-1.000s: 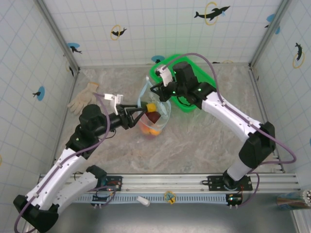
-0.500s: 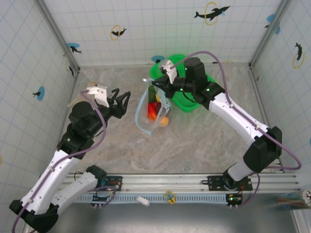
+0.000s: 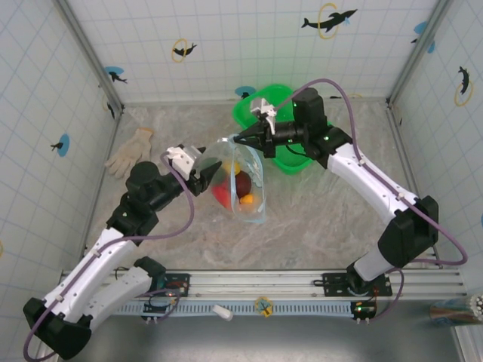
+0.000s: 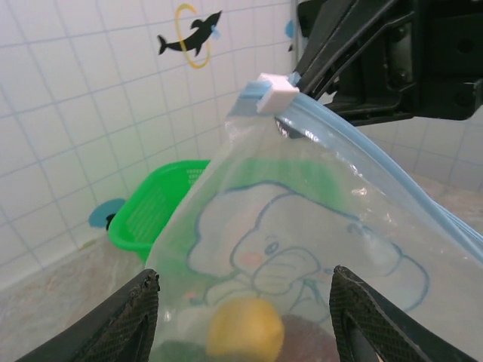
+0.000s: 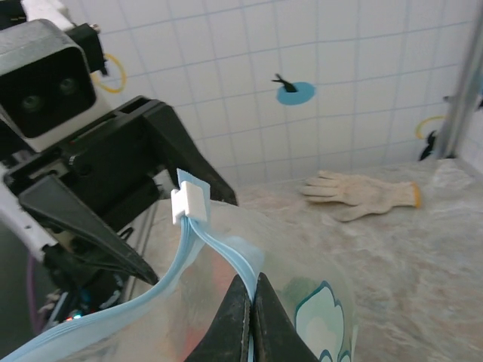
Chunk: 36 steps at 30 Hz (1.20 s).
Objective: Place the food in the zip-top bag and seal the zipper
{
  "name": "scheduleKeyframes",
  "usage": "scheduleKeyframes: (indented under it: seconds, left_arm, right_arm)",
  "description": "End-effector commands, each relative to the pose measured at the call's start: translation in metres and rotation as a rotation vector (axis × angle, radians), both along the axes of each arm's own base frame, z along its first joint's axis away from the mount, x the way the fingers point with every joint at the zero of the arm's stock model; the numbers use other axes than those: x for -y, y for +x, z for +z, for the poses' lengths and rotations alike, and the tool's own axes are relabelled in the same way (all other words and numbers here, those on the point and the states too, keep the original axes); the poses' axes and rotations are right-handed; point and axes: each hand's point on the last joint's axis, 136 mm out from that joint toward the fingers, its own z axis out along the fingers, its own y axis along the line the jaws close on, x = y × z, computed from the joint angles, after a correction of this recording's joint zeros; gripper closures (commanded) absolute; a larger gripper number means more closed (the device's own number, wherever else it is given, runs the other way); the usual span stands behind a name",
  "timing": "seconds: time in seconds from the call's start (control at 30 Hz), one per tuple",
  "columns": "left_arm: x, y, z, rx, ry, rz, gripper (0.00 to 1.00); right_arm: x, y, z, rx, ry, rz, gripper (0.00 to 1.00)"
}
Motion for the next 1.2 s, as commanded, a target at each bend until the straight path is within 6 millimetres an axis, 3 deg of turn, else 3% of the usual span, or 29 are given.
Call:
scheduleKeyframes:
  seconds: [0.0, 0.13, 0.27, 0.5, 0.57, 0.67, 0.77, 0.87, 1.03, 1.17]
  left_arm:
    - [0.015, -0.009, 0.014, 0.145, 0.032, -0.113, 0.40]
    - [0.020, -0.008, 0.016, 0.162, 0.043, -0.137, 0.43]
    - [0.030, -0.018, 0.016, 0.187, 0.043, -0.230, 0.55]
    - [0.038, -0.015, 0.017, 0.175, 0.054, -0.267, 0.98]
    - [0.039, -0.015, 0.019, 0.178, 0.055, -0.273, 1.00]
    - [0.038, -0.015, 0.024, 0.184, 0.044, -0.264, 1.00]
    - [0.031, -0.005, 0.031, 0.169, 0.037, -0.190, 1.00]
    - [0.023, 0.009, 0.031, 0.113, 0.064, -0.096, 1.00]
    - [0.021, 0.011, 0.021, 0.043, 0.091, -0.080, 1.00]
    - [0.027, -0.002, 0.025, 0.035, 0.067, -0.157, 1.00]
  right_arm:
    - [-0.001, -0.019, 0.001, -0.037, 0.044, 0.146, 1.00]
    - [-0.002, -0.026, 0.001, -0.087, 0.051, 0.208, 1.00]
    - [-0.001, -0.029, -0.001, -0.105, 0.052, 0.232, 1.00]
    - [0.001, -0.026, -0.006, -0.140, 0.045, 0.230, 1.00]
    - [0.001, -0.025, -0.010, -0.146, 0.037, 0.216, 1.00]
    - [0.006, -0.005, -0.019, -0.111, 0.002, 0.074, 0.99]
    - [0.027, 0.038, -0.036, -0.042, -0.080, -0.256, 0.68]
    - [0.068, 0.076, -0.044, -0.038, -0.157, -0.554, 0.58]
    - [0.101, 0.058, -0.027, 0.040, -0.101, -0.654, 0.39]
    - [0.101, 0.028, -0.003, 0.107, -0.055, -0.559, 0.39]
